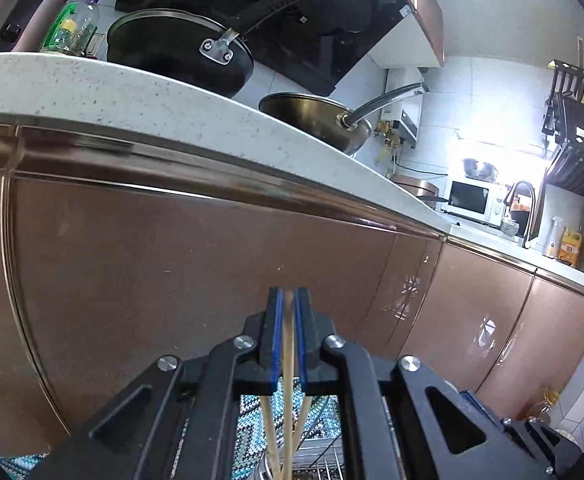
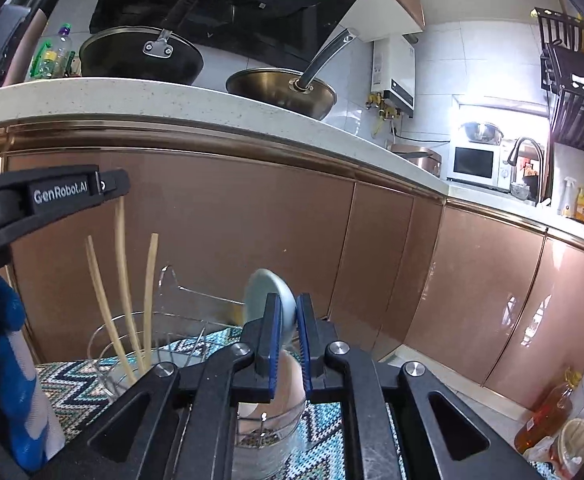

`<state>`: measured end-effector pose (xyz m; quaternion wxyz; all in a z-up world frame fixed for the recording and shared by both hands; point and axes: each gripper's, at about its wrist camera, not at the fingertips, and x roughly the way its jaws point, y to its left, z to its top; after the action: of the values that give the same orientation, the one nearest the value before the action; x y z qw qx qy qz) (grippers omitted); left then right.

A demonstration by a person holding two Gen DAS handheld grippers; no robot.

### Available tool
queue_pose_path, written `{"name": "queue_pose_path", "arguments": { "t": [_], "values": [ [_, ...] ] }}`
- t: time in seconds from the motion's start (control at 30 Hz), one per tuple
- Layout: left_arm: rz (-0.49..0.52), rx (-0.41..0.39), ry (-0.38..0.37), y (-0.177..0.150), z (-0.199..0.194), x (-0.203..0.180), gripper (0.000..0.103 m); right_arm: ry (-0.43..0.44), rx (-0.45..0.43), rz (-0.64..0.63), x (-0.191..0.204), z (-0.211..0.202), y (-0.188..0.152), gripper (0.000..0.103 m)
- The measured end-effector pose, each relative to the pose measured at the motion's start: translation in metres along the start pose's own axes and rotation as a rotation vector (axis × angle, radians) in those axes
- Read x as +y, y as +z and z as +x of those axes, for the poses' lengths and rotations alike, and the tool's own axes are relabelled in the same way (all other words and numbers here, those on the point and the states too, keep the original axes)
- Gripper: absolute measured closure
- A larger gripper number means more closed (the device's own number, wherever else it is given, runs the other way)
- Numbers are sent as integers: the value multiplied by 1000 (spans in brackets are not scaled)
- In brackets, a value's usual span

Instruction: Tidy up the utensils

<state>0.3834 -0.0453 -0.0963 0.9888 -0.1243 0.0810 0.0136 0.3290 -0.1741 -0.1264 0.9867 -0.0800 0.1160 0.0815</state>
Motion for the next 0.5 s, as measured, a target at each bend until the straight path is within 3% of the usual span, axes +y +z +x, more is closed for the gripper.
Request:
{"name": "queue_pose_path", "arguments": {
  "t": [0.1, 0.33, 0.5],
  "values": [
    [-5, 10, -7, 2, -8, 1, 85, 6, 0, 15, -1, -7, 1, 80],
    [8, 22, -16, 11, -37, 7, 73, -8, -13, 35, -8, -36, 11, 64],
    [26, 34, -12, 19, -71, 10, 67, -21, -19, 44, -16, -70, 21, 62]
  ]
}}
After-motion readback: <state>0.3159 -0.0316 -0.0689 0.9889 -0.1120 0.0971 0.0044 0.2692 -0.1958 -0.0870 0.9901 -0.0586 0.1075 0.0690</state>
